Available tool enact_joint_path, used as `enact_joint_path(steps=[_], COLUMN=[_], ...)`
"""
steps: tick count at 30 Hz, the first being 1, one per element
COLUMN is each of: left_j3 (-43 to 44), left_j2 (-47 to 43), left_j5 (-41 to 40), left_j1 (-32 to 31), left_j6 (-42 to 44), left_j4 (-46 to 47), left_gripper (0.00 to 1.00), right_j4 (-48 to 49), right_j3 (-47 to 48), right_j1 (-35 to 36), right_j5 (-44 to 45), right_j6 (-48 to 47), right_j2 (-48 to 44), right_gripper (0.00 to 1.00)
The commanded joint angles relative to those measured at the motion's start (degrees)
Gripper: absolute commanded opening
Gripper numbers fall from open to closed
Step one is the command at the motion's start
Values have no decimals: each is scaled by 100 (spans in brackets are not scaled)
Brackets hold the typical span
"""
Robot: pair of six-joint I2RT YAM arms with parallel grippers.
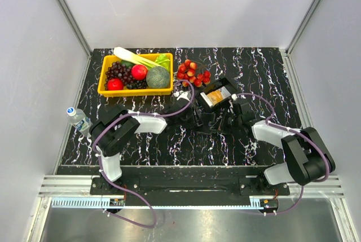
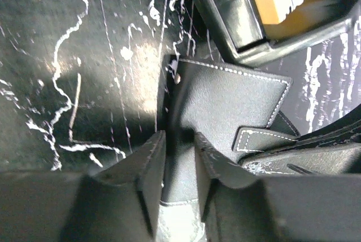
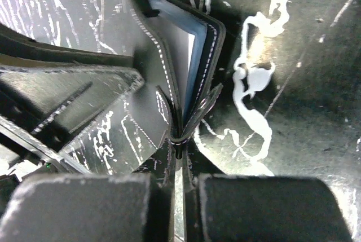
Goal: Put the credit cards into the card holder
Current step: Close the card holder at the center of the board.
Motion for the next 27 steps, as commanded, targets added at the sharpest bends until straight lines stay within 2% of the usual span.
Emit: enact_joint_path(steps=[1,9,12,16,20,27], left_j3=[-280,-491,-658,-1018,-1440,-2187], left_j2=[-385,-877,-1299,-1871,-2345,-3066], left_j5=[385,77,-352,-819,-749,-697], left_j1=[-231,-125,-90,94,437,1008], left_j6=[-154,-145,-119,-110,-66,4], left_j4=[-123,-150,-526,-835,-818,-774], left_gripper=[35,41,43,46,46,47], right_j4=[-420,-2503,-3268,-4016,-4526,-5861], right_j3=[651,1653,2118,2778,3156,4122], right_j1=[129,576,884,1289,1701,2519], right_j5=[145,1304,1858,2370,2711,4328], right_j6=[-475,-1372,-1618,-1777,-1742,-1786], right_j2=[-609,-804,-716,-400,12,750], right_gripper=[0,0,0,0,0,0])
